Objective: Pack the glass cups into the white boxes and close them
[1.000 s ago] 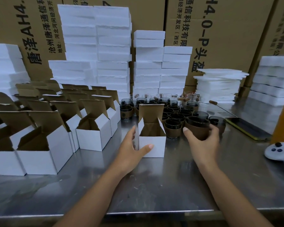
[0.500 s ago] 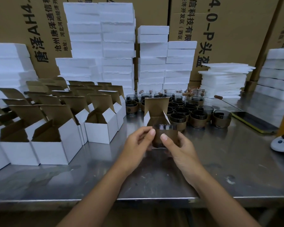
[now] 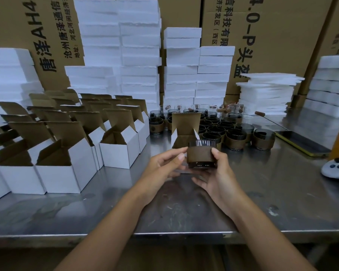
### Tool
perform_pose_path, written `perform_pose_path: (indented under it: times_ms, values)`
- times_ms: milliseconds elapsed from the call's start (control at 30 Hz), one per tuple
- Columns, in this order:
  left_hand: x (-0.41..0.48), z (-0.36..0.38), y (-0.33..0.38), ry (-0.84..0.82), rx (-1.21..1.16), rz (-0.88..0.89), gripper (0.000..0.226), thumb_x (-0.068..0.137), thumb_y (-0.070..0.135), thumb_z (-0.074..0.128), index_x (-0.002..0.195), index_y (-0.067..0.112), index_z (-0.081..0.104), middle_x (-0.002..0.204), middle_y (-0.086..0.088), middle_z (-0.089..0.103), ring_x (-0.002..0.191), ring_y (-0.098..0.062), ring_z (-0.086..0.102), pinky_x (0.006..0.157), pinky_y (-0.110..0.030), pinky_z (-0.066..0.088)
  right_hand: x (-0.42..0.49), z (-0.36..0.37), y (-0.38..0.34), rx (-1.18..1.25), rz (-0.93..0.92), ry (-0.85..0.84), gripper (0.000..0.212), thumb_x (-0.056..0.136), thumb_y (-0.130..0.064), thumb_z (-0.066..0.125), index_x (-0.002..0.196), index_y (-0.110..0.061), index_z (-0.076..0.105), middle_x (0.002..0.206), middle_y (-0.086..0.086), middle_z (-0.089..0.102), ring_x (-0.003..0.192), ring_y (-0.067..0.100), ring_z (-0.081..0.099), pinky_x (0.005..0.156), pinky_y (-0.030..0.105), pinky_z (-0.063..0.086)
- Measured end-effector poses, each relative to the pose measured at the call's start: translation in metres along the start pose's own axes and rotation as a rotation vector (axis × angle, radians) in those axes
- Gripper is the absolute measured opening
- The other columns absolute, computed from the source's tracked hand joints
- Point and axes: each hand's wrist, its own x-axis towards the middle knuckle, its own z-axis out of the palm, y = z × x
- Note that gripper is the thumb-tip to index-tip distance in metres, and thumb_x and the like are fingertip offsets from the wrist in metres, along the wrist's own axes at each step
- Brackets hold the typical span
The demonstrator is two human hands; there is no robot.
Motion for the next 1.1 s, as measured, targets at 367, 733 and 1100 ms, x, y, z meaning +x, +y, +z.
perform_pose_path:
  times_ms: [367, 733, 1100]
  values:
    - [0.001, -0.001, -0.003, 0.002, -0.007, 0.007, 0.042, 0.074, 0.051, 0.058, 0.112, 0.037, 0.066, 0.100, 0.002, 0.072, 0.096, -0.015, 0.067, 0.089, -0.031, 0.051, 0.000, -0.001, 0.005, -0.071, -0.061, -0.017, 0.034, 0.095, -0.040, 0.042, 0.104, -0.016, 0.065, 0.095, 0.005, 0.074, 0.089, 0.018, 0.070, 0.077, 0.031, 0.050]
    - [0.001, 0.000, -0.004, -0.009, 0.068, -0.027, 0.049, 0.076, 0.051, 0.055, 0.107, 0.017, 0.070, 0.097, 0.002, 0.072, 0.095, -0.010, 0.067, 0.084, -0.022, 0.053, -0.004, 0.000, 0.014, -0.405, -0.386, 0.045, 0.066, 0.056, -0.050, 0.076, 0.112, -0.018, 0.060, 0.110, 0.004, 0.063, 0.096, 0.011, 0.063, 0.068, 0.012, 0.048]
    - [0.001, 0.000, -0.004, -0.086, 0.026, -0.050, 0.067, 0.076, 0.059, 0.050, 0.134, 0.027, 0.052, 0.115, 0.003, 0.068, 0.107, -0.012, 0.064, 0.096, -0.034, 0.049, -0.005, 0.000, 0.015, -0.361, -0.430, 0.042, 0.058, 0.063, -0.020, 0.085, 0.112, -0.022, 0.054, 0.106, -0.006, 0.063, 0.091, -0.005, 0.062, 0.069, 0.008, 0.047]
